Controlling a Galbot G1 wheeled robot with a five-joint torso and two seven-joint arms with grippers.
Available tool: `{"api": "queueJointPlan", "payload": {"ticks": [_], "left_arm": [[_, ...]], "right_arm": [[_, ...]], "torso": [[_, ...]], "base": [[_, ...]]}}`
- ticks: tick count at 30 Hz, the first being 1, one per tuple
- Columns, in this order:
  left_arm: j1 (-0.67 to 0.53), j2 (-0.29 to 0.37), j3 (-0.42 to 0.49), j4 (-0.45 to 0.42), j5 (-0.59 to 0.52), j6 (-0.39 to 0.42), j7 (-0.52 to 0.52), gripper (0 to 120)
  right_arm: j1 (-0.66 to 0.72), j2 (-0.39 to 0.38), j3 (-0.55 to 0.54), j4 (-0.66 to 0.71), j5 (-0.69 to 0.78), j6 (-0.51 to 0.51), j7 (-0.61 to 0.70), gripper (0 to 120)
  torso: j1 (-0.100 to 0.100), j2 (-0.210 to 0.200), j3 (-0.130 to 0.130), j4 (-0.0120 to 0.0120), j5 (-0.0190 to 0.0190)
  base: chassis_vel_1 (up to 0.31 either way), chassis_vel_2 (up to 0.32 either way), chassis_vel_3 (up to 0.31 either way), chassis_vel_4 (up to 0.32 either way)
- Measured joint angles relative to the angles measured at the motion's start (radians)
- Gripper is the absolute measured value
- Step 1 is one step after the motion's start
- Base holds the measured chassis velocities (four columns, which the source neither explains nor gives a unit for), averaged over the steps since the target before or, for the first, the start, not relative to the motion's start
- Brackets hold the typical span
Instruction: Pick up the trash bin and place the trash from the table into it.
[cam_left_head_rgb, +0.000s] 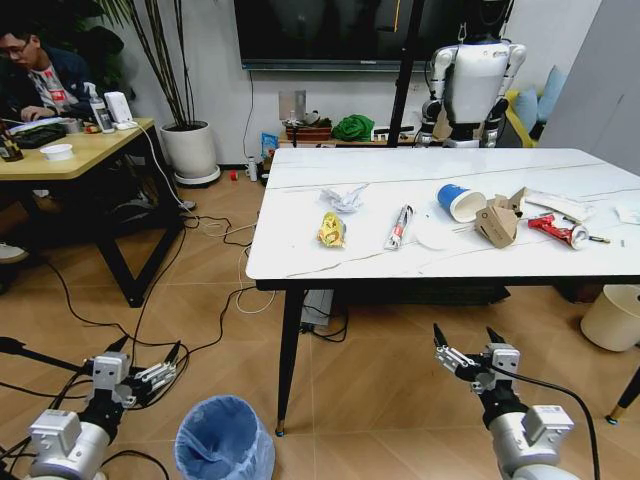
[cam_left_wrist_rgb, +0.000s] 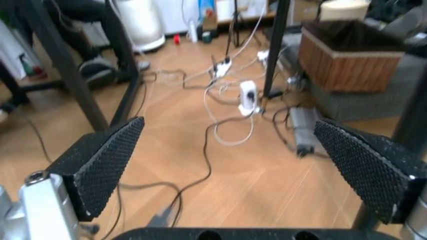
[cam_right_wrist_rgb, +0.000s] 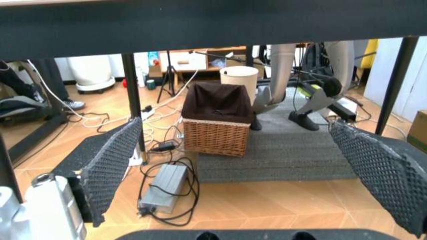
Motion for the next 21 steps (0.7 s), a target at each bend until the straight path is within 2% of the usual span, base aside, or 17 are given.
{"api": "queueJointPlan", "payload": {"ticks": [2, 6, 9, 12, 13, 18, 19, 21], "left_arm": [[-0.006, 0.003, 0.006, 0.016, 0.003, 0.004, -0.001, 100], [-0.058, 0.027, 0.056, 0.120, 0.023, 0.018, -0.017, 100], [-0.085, 0.038, 0.081, 0.167, 0.023, 0.025, -0.026, 100], [-0.140, 0.061, 0.138, 0.286, 0.024, 0.037, -0.033, 100], [-0.140, 0.061, 0.138, 0.286, 0.024, 0.037, -0.033, 100], [-0.217, 0.067, 0.243, 0.471, 0.036, 0.046, -0.039, 100], [-0.217, 0.067, 0.243, 0.471, 0.036, 0.046, -0.039, 100], [-0.267, 0.061, 0.304, 0.545, 0.036, 0.052, -0.045, 100]], "right_arm": [[0.000, 0.001, -0.001, -0.002, 0.000, 0.000, 0.000, 100], [0.005, 0.007, -0.001, -0.017, 0.002, 0.005, 0.000, 100], [0.014, 0.009, -0.003, -0.025, 0.008, 0.004, 0.000, 100], [0.036, 0.009, -0.012, -0.048, 0.022, 0.000, 0.001, 100], [0.036, 0.009, -0.012, -0.048, 0.022, 0.000, 0.001, 100], [0.056, -0.002, -0.015, -0.082, 0.038, -0.004, 0.004, 100], [0.056, -0.002, -0.015, -0.082, 0.038, -0.004, 0.004, 100], [0.059, -0.008, -0.010, -0.092, 0.044, -0.004, 0.005, 100]], "torso": [[0.000, 0.000, 0.000, 0.0000, 0.0000], [0.000, 0.001, 0.001, -0.0001, -0.0001], [0.000, 0.002, 0.001, -0.0002, 0.0000], [0.000, 0.002, 0.001, -0.0002, 0.0002], [0.000, 0.002, 0.001, -0.0002, 0.0002], [0.000, 0.003, 0.002, 0.0002, 0.0001], [0.000, 0.003, 0.002, 0.0002, 0.0001], [0.000, 0.003, 0.002, 0.0000, -0.0001]], "base": [[0.000, 0.000, 0.000, 0.000], [0.000, 0.000, 0.000, 0.000], [0.000, 0.000, 0.000, 0.000], [0.000, 0.000, 0.000, 0.000], [0.000, 0.000, 0.000, 0.000], [0.000, 0.000, 0.000, 0.000], [0.000, 0.000, 0.000, 0.000], [0.000, 0.000, 0.000, 0.000]]}}
